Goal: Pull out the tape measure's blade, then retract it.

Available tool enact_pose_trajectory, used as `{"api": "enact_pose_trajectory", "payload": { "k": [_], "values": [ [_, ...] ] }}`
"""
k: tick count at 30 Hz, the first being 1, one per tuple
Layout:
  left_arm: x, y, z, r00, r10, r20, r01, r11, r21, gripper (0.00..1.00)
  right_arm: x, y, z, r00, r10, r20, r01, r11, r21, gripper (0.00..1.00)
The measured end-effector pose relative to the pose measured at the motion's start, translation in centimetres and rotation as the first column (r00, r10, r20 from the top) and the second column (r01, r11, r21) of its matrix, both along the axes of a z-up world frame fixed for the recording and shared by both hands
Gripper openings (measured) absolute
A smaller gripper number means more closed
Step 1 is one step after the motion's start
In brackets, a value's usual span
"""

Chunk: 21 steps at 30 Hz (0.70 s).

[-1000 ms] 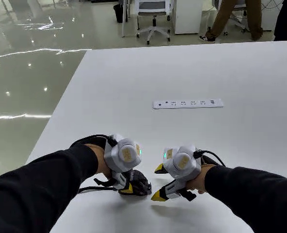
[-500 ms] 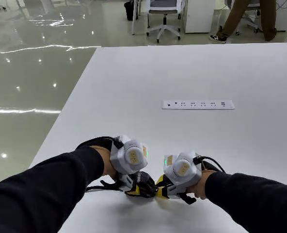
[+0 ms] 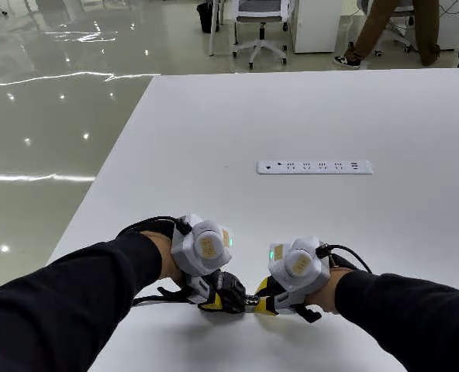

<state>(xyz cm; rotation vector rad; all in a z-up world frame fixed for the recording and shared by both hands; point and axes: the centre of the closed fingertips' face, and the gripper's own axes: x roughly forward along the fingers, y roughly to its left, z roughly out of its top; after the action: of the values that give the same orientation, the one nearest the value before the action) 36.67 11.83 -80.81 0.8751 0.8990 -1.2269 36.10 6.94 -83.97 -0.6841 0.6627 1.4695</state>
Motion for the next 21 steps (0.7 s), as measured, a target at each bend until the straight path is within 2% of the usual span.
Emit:
{"api": "enact_pose_trajectory", "payload": {
  "k": [3, 7, 8, 10, 14, 15, 16, 17, 19, 21],
  "values": [
    [0.0, 0.0, 0.0, 1.000, 0.001, -0.002, -0.001, 1.000, -0.001, 0.31, -0.3, 0.0, 0.0, 1.000, -0.009, -0.009, 0.009, 1.000, 0.004, 0.09],
    [0.1, 0.0, 0.0, 1.000, 0.006, -0.003, -0.006, 1.000, -0.001, 0.31, -0.2, 0.4, 0.0, 1.000, -0.010, 0.019, 0.011, 1.000, -0.019, 0.11],
    [0.1, 0.0, 0.0, 1.000, 0.008, -0.003, -0.008, 1.000, -0.002, 0.31, -0.1, 0.3, 0.0, 1.000, -0.023, 0.010, 0.023, 1.000, -0.020, 0.11],
    [0.1, 0.0, 0.0, 1.000, 0.014, -0.006, -0.014, 1.000, -0.007, 0.31, -0.1, 0.5, 0.1, 0.996, -0.080, -0.038, 0.080, 0.997, 0.003, 0.11],
    [0.2, 0.0, 0.0, 1.000, 0.021, -0.012, -0.021, 1.000, -0.009, 0.31, -0.2, 1.1, -0.3, 0.998, -0.067, -0.024, 0.067, 0.998, 0.009, 0.14],
    [0.1, 0.0, 0.0, 1.000, 0.019, -0.010, -0.019, 1.000, -0.005, 0.31, -0.2, 1.6, -0.4, 0.998, -0.059, -0.003, 0.059, 0.998, 0.018, 0.14],
    [0.0, 0.0, 0.0, 1.000, 0.017, -0.009, -0.017, 1.000, -0.004, 0.31, 0.6, 1.8, -0.2, 0.997, -0.060, 0.056, 0.059, 0.998, 0.021, 0.12],
    [0.0, 0.1, 0.0, 1.000, 0.019, -0.007, -0.019, 1.000, -0.004, 0.31, 0.0, 1.7, -0.3, 0.998, -0.056, 0.004, 0.056, 0.998, 0.015, 0.11],
    [0.1, 0.2, 0.0, 1.000, 0.024, -0.005, -0.024, 1.000, -0.012, 0.31, 0.0, 1.6, -0.3, 0.999, -0.049, 0.011, 0.048, 0.999, 0.018, 0.10],
    [0.1, 0.3, 0.1, 1.000, 0.027, -0.009, -0.028, 0.999, -0.030, 0.31, 0.1, 1.4, -0.3, 0.998, -0.067, -0.008, 0.067, 0.998, 0.019, 0.10]
  ]
}}
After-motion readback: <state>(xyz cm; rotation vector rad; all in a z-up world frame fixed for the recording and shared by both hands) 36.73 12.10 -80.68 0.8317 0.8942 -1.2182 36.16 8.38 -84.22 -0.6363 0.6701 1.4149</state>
